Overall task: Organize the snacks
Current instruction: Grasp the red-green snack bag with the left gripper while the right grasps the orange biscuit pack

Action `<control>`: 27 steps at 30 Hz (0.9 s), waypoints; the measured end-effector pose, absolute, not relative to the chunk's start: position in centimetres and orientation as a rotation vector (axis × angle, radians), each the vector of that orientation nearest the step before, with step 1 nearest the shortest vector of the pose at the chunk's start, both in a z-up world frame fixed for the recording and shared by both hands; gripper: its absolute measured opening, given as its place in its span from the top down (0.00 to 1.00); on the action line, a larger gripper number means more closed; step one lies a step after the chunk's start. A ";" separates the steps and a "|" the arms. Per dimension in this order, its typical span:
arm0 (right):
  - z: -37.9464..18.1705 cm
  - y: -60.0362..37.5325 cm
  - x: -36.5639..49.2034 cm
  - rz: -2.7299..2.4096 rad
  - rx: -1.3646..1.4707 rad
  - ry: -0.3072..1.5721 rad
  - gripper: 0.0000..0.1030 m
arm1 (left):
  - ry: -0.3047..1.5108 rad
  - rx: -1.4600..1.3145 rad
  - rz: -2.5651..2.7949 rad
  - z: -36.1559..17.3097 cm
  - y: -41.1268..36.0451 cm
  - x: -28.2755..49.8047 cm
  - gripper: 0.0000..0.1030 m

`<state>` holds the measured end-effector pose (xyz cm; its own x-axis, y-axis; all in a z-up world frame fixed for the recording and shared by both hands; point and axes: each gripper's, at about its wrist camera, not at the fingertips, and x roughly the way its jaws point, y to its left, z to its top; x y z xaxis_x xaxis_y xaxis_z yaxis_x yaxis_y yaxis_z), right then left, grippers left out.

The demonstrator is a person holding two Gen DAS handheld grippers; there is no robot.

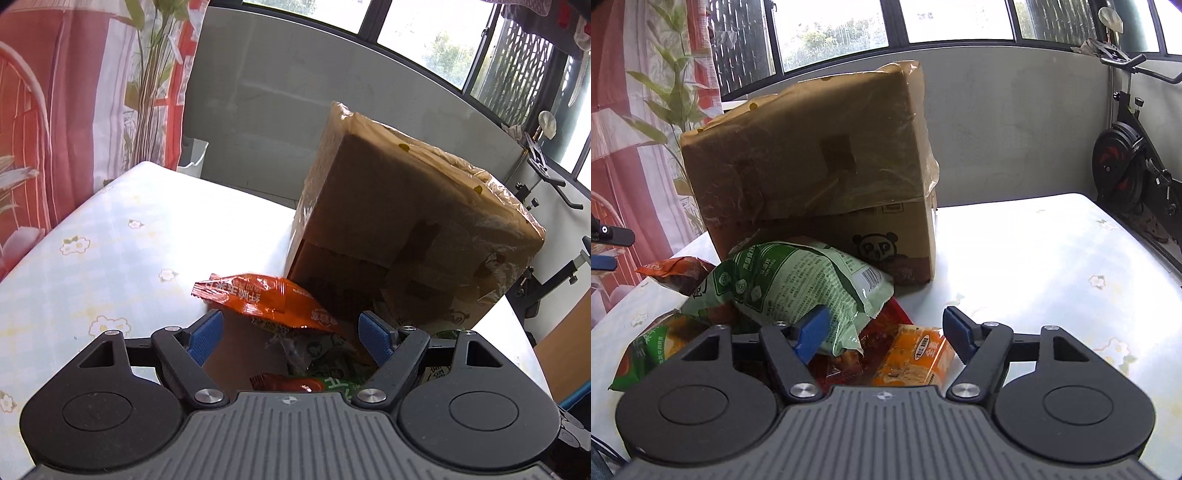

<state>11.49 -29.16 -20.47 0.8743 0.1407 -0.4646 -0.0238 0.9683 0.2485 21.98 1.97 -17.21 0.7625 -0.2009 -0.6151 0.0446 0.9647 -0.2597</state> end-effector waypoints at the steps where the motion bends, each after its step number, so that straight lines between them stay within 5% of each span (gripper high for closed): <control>1: -20.5 -29.2 11.4 0.082 0.245 0.501 0.31 | 0.706 -0.236 -0.134 -17.5 1.9 22.0 0.21; 8: -19.8 -30.4 9.8 -0.013 0.275 0.413 0.31 | 0.734 -0.231 -0.141 -18.3 1.6 22.0 0.21; 18: -22.2 -28.8 10.9 -0.012 0.205 0.600 0.35 | 0.793 -0.212 -0.225 -20.2 -0.3 21.2 0.21; 27: -23.2 -28.0 11.1 0.005 0.170 0.643 0.53 | 0.865 -0.147 -0.272 -21.6 -2.4 20.9 0.19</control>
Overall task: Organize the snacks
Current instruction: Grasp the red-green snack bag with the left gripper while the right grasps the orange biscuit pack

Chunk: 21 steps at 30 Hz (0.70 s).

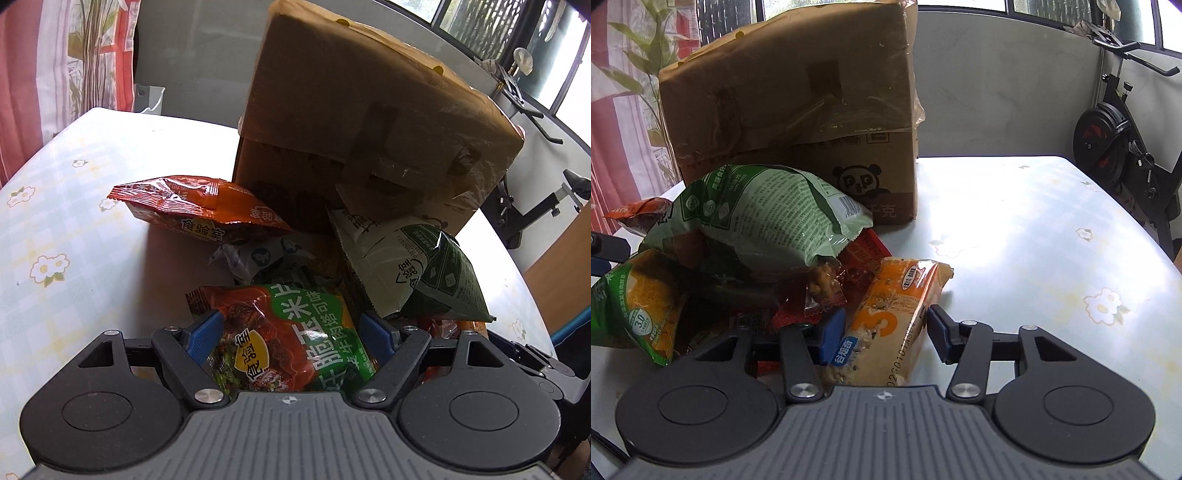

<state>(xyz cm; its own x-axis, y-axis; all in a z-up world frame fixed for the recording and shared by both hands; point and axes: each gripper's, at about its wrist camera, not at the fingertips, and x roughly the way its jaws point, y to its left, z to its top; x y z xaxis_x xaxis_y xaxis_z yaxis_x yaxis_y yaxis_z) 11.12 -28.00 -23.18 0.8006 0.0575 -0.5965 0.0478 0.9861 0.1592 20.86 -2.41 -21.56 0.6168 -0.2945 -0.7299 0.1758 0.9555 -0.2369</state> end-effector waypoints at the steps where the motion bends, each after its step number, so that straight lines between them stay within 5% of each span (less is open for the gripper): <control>1: -23.2 -28.0 11.1 0.001 0.171 0.642 0.55 | 0.870 -0.128 -0.277 -21.6 -2.7 20.8 0.19; 21: -23.2 -28.0 11.0 0.011 0.174 0.638 0.56 | 0.904 -0.168 -0.228 -24.5 -1.7 21.6 0.00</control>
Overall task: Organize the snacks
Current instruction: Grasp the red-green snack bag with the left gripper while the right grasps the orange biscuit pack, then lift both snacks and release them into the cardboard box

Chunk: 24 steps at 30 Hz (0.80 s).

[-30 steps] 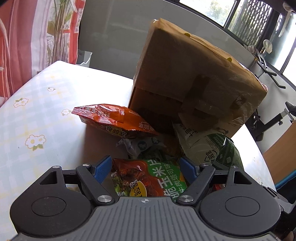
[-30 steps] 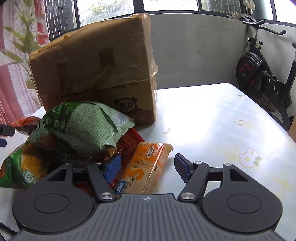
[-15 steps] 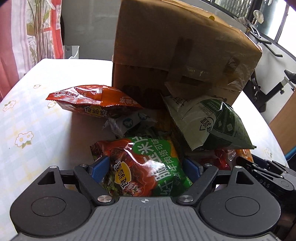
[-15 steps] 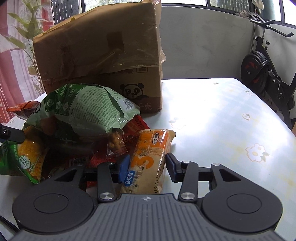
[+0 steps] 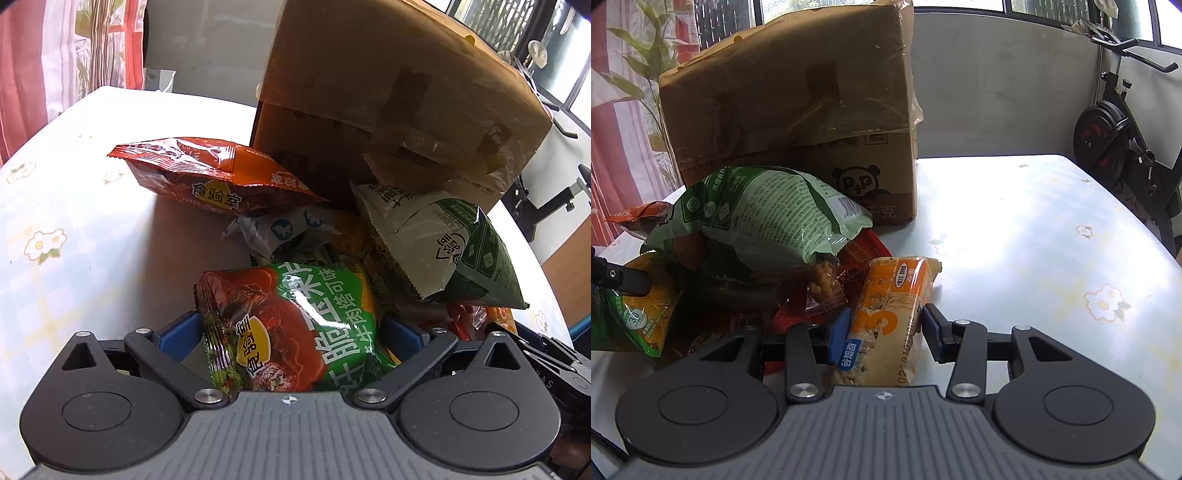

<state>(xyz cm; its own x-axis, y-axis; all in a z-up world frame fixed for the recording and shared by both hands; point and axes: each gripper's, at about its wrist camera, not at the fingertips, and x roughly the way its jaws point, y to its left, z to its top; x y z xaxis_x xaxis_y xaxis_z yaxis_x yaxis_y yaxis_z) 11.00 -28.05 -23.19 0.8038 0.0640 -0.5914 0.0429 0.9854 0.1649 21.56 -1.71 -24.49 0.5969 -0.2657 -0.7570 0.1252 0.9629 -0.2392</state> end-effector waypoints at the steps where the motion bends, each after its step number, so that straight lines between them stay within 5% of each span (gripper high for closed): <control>1: -23.2 -28.1 11.0 0.011 0.175 0.638 0.56 | 0.905 -0.178 -0.230 -24.6 -1.6 21.6 0.00; 10: -23.3 -28.5 10.9 0.017 0.199 0.638 0.56 | 0.993 -0.322 -0.254 -26.3 -0.3 22.2 0.02; 14: -23.4 -28.7 10.9 0.022 0.206 0.640 0.56 | 0.976 -0.360 -0.294 -26.2 -0.2 22.1 0.21; 24: -23.0 -29.3 10.7 0.037 0.235 0.640 0.58 | 0.812 -0.220 -0.221 -21.7 0.1 20.6 0.25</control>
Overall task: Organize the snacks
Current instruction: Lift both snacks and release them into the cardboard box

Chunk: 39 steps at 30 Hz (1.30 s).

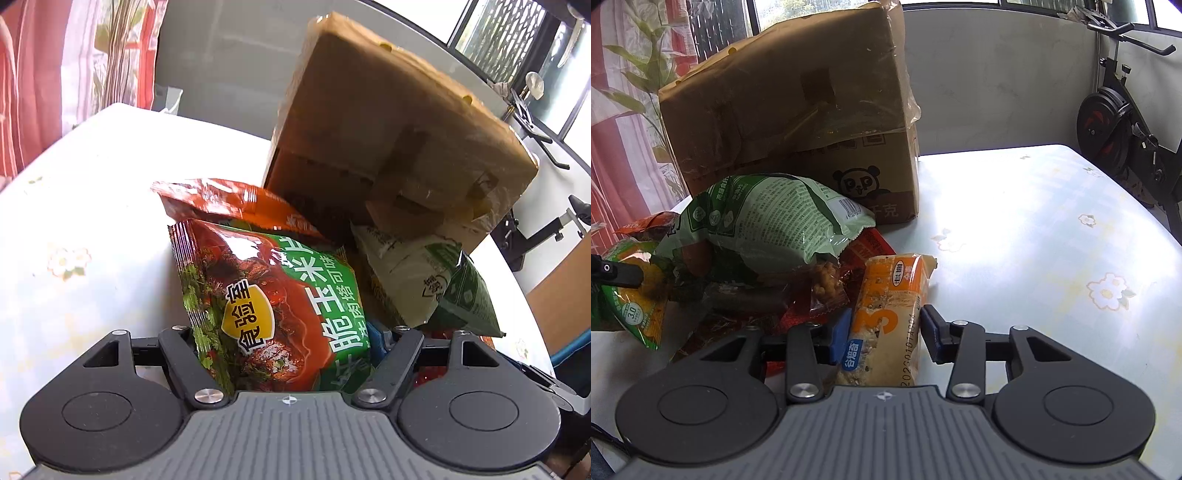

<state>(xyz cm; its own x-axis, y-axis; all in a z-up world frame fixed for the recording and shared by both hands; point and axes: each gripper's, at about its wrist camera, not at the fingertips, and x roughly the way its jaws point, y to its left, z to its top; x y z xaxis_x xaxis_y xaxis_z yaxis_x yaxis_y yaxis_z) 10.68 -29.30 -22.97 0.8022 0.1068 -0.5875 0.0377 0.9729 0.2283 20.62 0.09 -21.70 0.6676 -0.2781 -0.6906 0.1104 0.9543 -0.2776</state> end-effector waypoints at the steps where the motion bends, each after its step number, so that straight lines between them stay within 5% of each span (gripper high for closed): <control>1: -22.8 -29.5 10.7 0.034 0.238 0.636 0.59 | 0.798 -0.208 -0.218 -21.1 0.2 20.6 0.25; 20: -20.4 -32.5 10.7 -0.053 0.357 0.564 0.61 | 0.593 -0.072 -0.160 -15.0 1.5 18.6 0.25; 39: -7.4 -33.9 14.5 0.089 0.372 0.212 0.61 | 0.293 0.021 -0.289 -3.9 -2.5 24.0 0.25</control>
<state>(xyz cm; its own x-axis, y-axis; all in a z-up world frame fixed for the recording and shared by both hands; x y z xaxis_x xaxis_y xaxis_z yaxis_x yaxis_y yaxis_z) 14.53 -33.87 -7.38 0.9741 0.1245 -0.1888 -0.0470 0.9280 0.3695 24.03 -2.47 -3.87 0.9167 -0.2776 -0.2875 0.2837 0.9587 -0.0211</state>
